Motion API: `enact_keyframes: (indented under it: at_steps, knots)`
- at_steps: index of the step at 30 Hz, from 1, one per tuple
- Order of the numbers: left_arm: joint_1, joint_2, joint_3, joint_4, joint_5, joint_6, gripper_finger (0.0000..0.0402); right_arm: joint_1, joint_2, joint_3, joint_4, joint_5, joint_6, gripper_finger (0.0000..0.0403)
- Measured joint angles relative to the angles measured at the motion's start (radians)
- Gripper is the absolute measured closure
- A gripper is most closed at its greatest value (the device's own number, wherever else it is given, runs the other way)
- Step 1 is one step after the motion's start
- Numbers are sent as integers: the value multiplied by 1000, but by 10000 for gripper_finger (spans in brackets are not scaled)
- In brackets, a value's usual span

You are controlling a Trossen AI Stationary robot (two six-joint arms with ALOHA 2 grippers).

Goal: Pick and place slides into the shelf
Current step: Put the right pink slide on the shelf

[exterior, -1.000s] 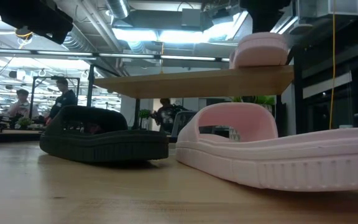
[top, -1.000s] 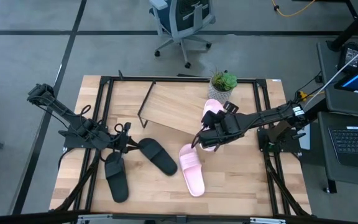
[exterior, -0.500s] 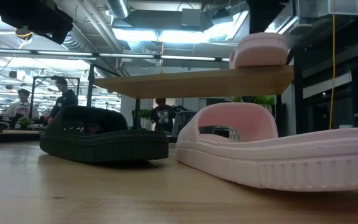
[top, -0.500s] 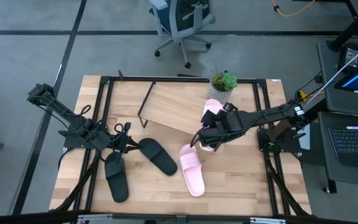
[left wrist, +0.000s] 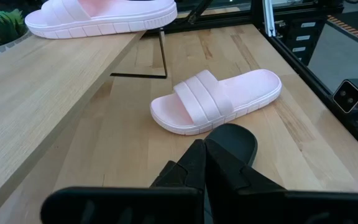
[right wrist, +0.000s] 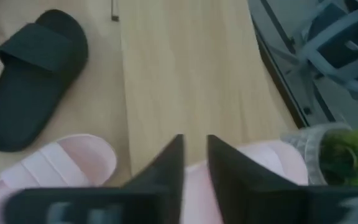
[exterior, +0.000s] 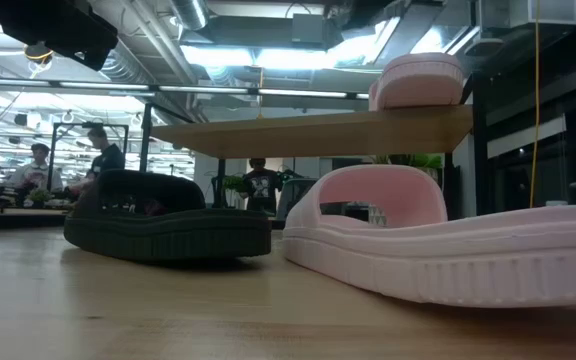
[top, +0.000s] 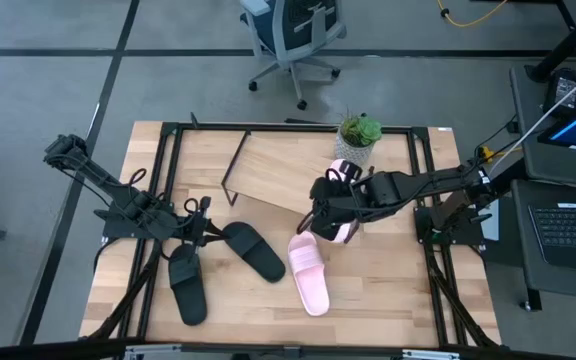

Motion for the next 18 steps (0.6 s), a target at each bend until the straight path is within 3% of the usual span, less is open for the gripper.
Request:
enact_keyframes:
  at_steps: [3,18]
  knots:
    - [0,0,0,0,0,0,401,-29,3,0,14,0,-75,392]
    - [0,0,0,-1,0,0,401,-245,45,-9,31,-178,-307,399]
